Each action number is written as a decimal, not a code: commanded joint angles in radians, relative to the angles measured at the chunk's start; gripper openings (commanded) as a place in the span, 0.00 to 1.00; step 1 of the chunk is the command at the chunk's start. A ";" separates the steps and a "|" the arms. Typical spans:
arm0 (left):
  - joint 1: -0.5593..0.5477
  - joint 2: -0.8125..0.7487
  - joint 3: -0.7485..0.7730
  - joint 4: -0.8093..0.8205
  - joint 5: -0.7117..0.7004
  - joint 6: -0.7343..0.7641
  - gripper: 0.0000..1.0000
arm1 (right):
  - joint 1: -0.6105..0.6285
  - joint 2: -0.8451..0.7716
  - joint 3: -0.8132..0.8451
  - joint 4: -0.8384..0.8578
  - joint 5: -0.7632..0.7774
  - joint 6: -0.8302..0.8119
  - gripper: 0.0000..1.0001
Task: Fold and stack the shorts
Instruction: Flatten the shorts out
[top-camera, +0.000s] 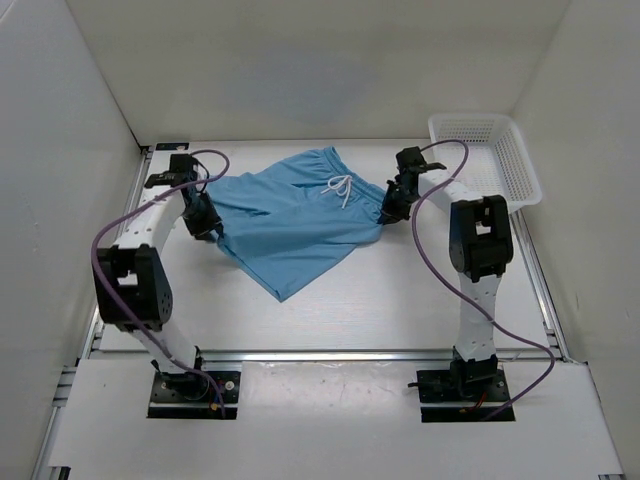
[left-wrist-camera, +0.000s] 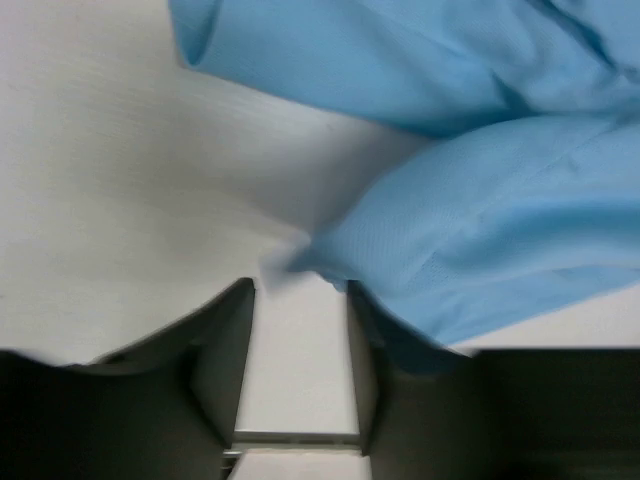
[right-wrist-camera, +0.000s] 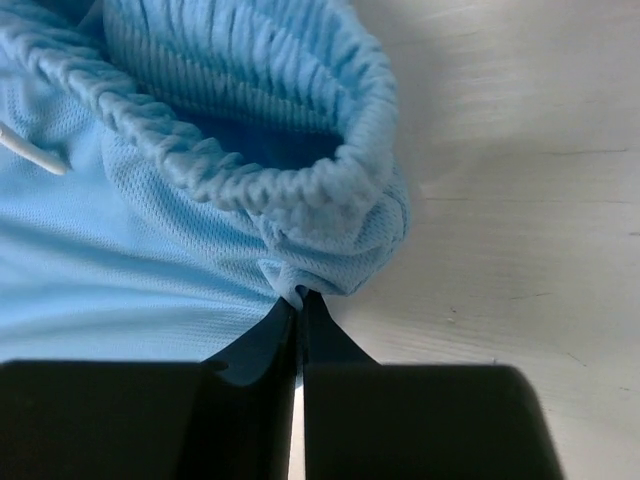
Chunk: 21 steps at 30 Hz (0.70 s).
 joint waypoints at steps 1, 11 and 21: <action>0.058 0.086 0.063 -0.001 0.045 0.053 0.61 | 0.026 -0.077 -0.026 0.008 0.012 -0.009 0.00; -0.133 -0.143 -0.100 -0.039 0.094 -0.022 0.70 | 0.057 -0.293 -0.270 0.023 0.154 0.049 0.84; -0.463 -0.112 -0.360 0.123 0.105 -0.266 1.00 | 0.066 -0.344 -0.324 0.014 0.178 0.031 0.89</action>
